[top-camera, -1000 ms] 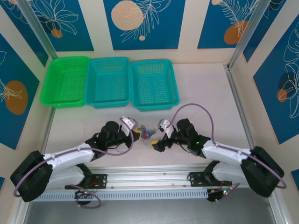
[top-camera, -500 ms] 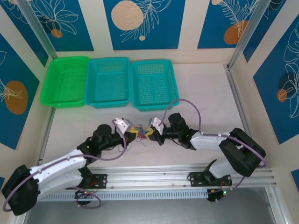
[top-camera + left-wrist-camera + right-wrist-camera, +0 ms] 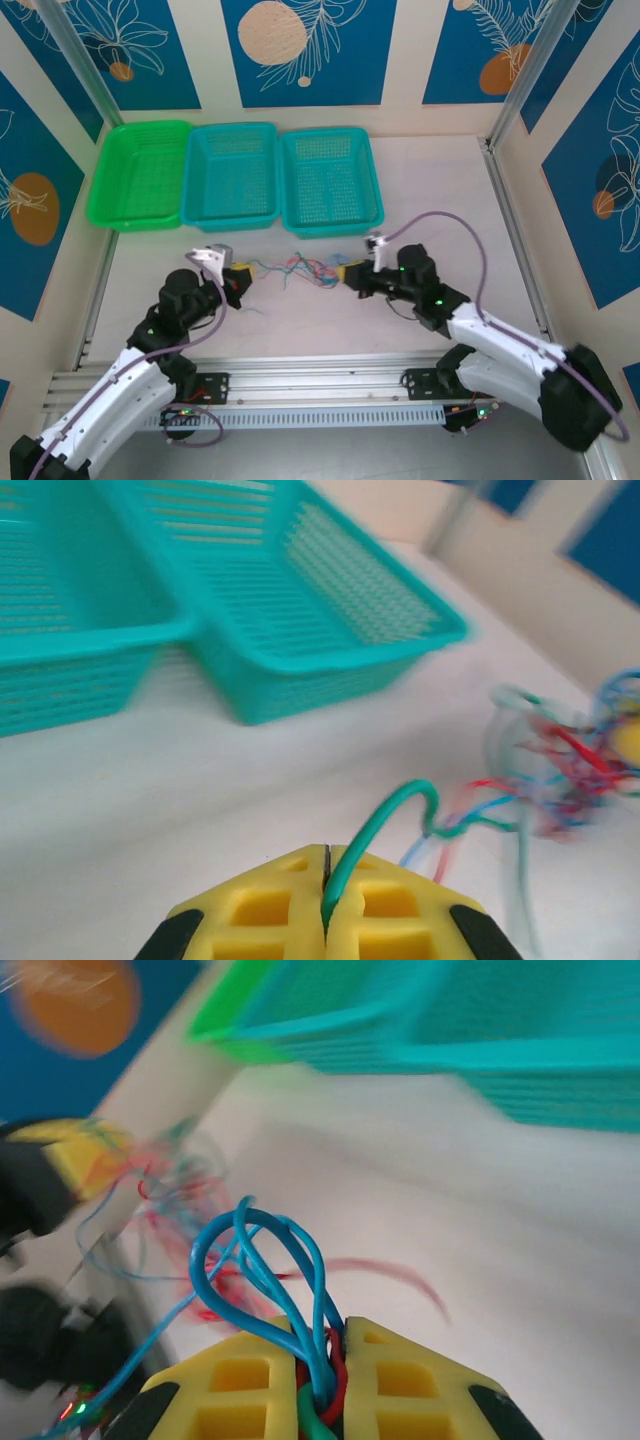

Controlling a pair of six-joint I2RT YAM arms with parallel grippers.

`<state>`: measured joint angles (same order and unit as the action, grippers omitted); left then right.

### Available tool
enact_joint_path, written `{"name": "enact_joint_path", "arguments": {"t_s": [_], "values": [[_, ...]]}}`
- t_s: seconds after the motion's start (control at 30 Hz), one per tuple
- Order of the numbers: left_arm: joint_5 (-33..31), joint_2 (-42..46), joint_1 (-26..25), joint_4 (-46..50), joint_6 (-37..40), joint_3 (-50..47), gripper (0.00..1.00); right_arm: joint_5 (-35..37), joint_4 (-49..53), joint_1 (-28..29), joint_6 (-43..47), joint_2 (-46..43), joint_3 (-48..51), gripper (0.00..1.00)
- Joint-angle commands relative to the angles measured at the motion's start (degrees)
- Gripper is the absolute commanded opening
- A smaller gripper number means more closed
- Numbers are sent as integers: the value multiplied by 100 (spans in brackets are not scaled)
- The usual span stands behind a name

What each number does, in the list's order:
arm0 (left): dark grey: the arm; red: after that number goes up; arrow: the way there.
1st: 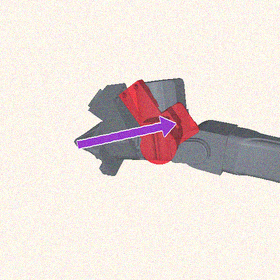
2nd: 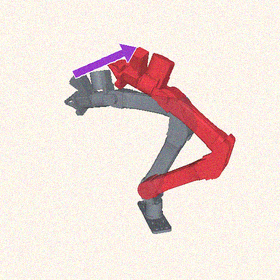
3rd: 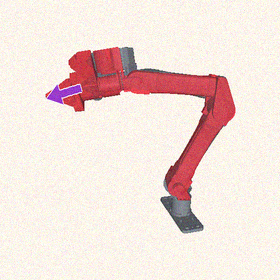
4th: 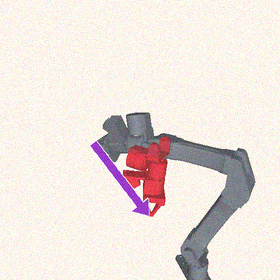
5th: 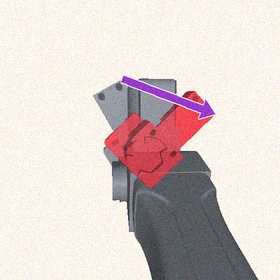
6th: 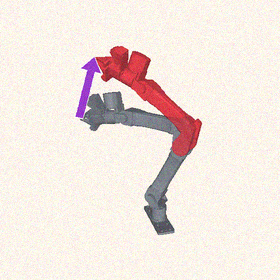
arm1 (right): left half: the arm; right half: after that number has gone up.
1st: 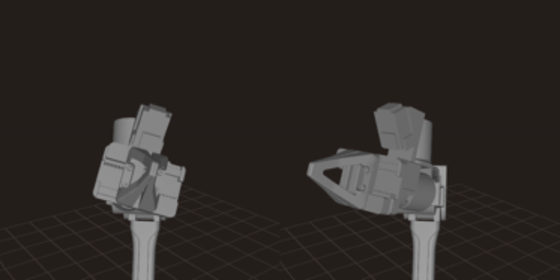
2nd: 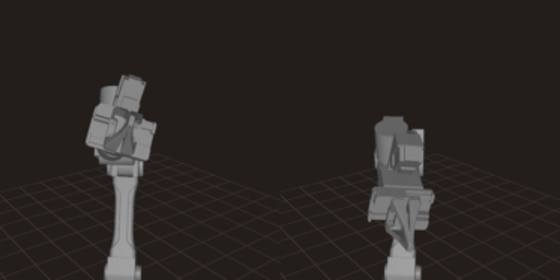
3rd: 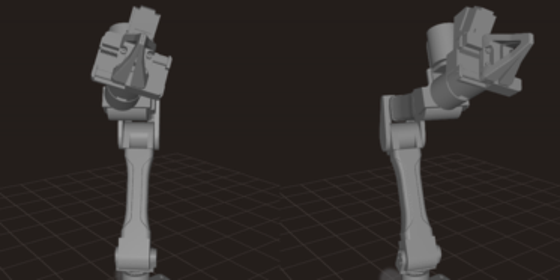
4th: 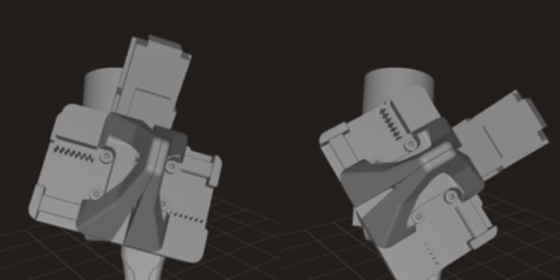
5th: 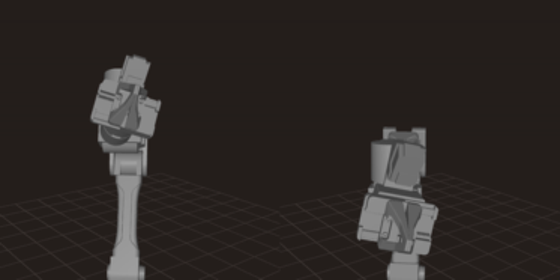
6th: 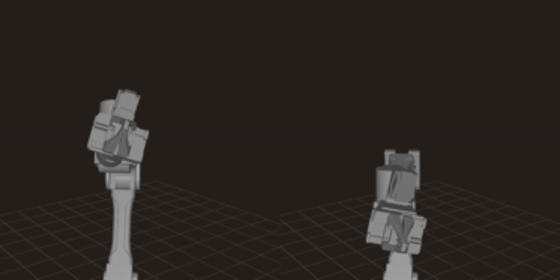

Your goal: Untangle the cables

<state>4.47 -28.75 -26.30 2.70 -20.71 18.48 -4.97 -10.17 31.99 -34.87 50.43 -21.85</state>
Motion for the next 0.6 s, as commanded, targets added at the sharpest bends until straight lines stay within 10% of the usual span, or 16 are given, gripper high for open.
{"name": "enact_joint_path", "arguments": {"t_s": [0.0,0.23,0.47,0.57], "values": [[-1685,26,572,461,-406,153,0,1258,2510,-1192,-1409,-842,285,0],[-1561,-21,627,240,-566,-7,0,-963,2660,-3520,-1833,-1324,293,0],[1473,-294,588,-2028,-68,-377,1,-2608,2058,-3137,-689,-934,-163,0],[2049,-584,378,-2287,119,-325,18,-2564,2285,-2644,-314,-1013,-490,0]]}}
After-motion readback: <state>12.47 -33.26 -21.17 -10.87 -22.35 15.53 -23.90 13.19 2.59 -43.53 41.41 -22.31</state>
